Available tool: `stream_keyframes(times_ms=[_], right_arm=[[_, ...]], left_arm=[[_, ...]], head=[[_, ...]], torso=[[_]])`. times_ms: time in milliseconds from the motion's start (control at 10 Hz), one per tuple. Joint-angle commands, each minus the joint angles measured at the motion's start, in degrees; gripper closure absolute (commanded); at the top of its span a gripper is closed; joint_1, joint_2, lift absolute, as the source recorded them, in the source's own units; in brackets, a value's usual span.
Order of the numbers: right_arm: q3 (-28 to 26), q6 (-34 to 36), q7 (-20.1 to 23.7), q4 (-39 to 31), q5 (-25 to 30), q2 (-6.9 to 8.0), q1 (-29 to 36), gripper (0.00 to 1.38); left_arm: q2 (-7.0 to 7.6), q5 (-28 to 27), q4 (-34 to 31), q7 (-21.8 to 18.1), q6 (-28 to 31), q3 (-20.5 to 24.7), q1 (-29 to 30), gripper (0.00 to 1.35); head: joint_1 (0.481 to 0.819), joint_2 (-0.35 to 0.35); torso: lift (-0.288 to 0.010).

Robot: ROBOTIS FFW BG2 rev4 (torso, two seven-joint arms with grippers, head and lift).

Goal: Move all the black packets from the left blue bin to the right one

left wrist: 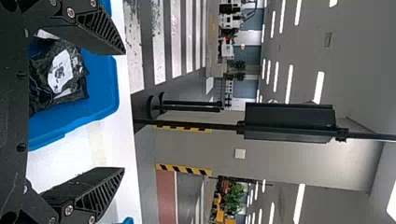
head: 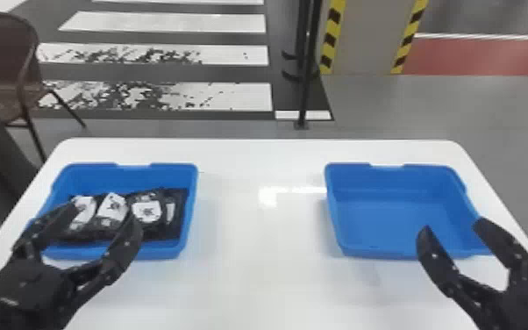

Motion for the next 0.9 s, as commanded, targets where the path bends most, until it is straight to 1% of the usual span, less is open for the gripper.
stream_keyframes(times_ms=[0, 700, 800], right_arm=[[0.0, 0.0, 0.0, 0.0, 0.0, 0.05, 0.0, 0.21], [0.0, 0.0, 0.0, 0.0, -0.2, 0.05, 0.0, 0.21], [0.0, 0.0, 0.0, 0.0, -0.2, 0.05, 0.0, 0.21]], left_arm=[[0.0, 0.0, 0.0, 0.0, 0.0, 0.0, 0.0, 0.15], [0.0, 0.0, 0.0, 0.0, 0.3, -0.1, 0.0, 0.15], [0.0, -0.2, 0.0, 0.1, 1.1, 0.0, -0.3, 0.15]], head=[[0.695, -0.022], [0.695, -0.022], [0.695, -0.023]], torso=[[-0.14], [-0.14], [-0.14]])
